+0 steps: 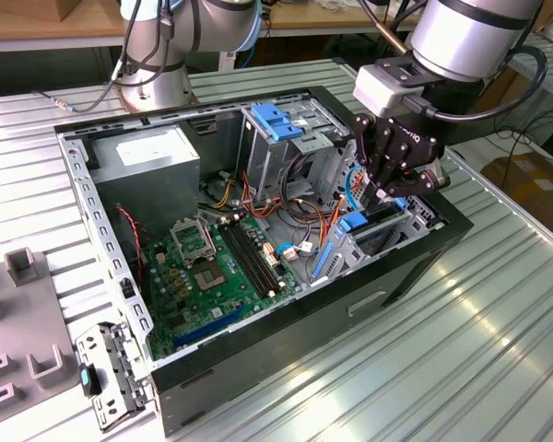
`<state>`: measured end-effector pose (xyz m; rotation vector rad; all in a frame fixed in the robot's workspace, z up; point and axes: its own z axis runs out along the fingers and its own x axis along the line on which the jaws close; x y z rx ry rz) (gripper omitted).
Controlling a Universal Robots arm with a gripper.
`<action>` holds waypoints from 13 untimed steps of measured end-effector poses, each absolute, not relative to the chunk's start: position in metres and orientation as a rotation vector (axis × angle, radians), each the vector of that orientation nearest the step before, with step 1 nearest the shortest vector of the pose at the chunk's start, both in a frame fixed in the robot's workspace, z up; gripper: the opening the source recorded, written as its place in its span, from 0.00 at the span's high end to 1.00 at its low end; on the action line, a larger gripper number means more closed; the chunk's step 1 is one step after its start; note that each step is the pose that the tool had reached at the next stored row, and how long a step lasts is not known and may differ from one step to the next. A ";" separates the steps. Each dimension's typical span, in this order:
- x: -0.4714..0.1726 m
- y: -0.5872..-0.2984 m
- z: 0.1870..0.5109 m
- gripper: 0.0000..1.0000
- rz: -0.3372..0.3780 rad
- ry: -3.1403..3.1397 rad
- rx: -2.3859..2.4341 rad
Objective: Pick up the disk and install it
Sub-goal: 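Insert the first disk wire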
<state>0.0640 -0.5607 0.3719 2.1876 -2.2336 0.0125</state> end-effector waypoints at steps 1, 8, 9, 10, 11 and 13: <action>0.064 -0.561 0.372 0.89 0.013 -2.234 2.188; 0.070 -0.561 0.372 0.89 0.013 -2.233 2.188; 0.071 -0.561 0.372 0.89 0.013 -2.233 2.188; 0.071 -0.561 0.372 0.89 0.013 -2.233 2.188; 0.072 -0.561 0.372 0.89 0.013 -2.233 2.189; 0.072 -0.561 0.372 0.89 0.013 -2.232 2.188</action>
